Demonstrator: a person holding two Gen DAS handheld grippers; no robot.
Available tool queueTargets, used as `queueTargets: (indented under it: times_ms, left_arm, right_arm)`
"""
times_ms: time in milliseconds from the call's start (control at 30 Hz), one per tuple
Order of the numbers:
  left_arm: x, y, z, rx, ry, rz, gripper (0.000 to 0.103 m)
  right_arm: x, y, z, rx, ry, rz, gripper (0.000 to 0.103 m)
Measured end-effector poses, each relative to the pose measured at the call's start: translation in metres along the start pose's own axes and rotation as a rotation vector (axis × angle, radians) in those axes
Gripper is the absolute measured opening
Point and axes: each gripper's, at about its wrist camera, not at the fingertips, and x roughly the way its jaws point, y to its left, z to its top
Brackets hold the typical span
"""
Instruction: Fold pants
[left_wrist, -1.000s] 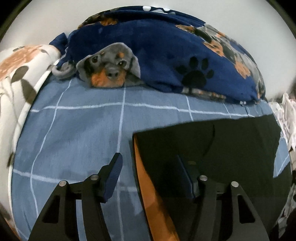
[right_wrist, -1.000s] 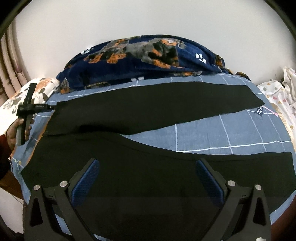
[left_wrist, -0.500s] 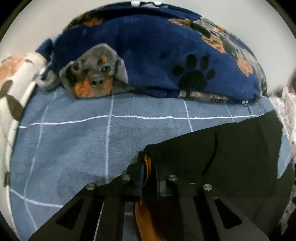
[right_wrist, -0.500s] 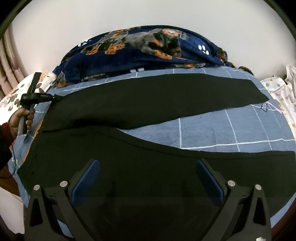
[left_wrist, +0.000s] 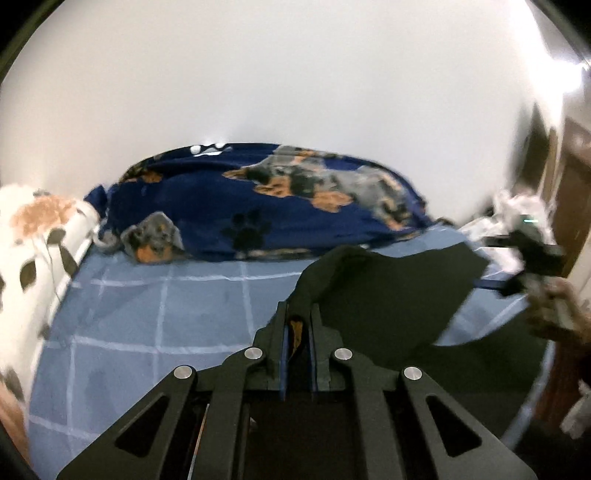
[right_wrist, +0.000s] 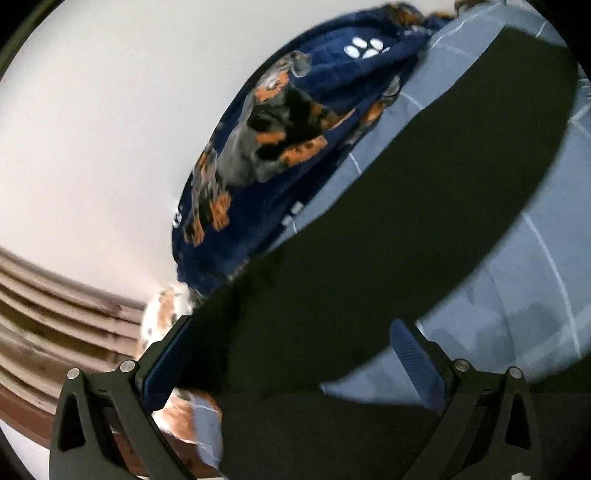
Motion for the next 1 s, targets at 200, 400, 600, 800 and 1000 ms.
queueTargets:
  times_ms: [200,400,600,800,1000]
  left_arm:
    - [-0.039,-0.018,-0.036,-0.078,0.013,-0.031,0.009]
    - [-0.053,-0.027,-0.061,-0.115,0.061,-0.033,0.009]
    - [-0.052,-0.023,-0.069,-0.120,0.112,-0.005,0.009]
    - [-0.055,0.005,-0.075,-0.182,0.166,0.037,0.010]
    - [-0.064,0.010,-0.093,-0.153,0.224,0.076,0.010]
  right_arm:
    - [0.058,-0.016,0.036,0.128,0.072,0.043,0.095]
    - [0.093,-0.020,0.061,0.198,0.078,0.030,0.076]
    - [0.079,-0.030,0.047,0.193,0.073,-0.058,0.006]
    - [0.009,-0.024,-0.017,0.084,0.030,-0.060,0.005]
    - [-0.041,-0.045,-0.101,0.099,0.049,-0.067,0.005]
